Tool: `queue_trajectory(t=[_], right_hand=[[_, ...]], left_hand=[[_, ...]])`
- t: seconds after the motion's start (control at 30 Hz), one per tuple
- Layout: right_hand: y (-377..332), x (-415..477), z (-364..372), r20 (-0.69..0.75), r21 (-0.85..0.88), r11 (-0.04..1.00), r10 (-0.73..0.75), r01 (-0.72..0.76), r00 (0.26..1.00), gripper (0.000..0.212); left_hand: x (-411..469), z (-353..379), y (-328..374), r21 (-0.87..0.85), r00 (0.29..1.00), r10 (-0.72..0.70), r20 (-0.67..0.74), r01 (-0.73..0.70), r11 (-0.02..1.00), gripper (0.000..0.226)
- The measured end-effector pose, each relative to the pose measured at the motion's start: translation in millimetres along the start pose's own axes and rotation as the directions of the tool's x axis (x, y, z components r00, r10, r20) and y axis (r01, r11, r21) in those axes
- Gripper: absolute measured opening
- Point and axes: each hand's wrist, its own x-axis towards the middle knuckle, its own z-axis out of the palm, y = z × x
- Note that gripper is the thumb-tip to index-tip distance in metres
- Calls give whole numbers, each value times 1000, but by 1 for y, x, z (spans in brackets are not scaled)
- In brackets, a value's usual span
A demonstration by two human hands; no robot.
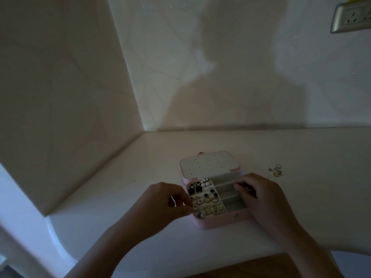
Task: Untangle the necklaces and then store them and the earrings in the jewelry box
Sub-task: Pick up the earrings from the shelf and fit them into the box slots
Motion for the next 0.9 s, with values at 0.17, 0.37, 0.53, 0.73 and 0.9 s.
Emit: queue_trajectory(t=[0.17,0.37,0.53,0.73,0.9], right_hand=[[-5,-3,-3,-61,47,995,-84,87,995,10],[-29,-31,16,16,73,921,-383,381,923,18],[-37,-37,30,29,-27,903,-427,428,904,22],[-36,-37,30,70,-33,904,-424,427,903,21],[-38,-38,27,106,-1,913,-405,407,908,26]], left_hand=[[5,-1,-7,-34,1000,1,-5,-1,999,8],[10,8,-14,-36,994,110,-8,-110,993,14],[11,11,-13,-89,984,180,6,-178,980,15],[13,11,-16,-68,974,226,9,-224,972,13],[13,16,-20,-64,959,272,-82,-277,959,20]])
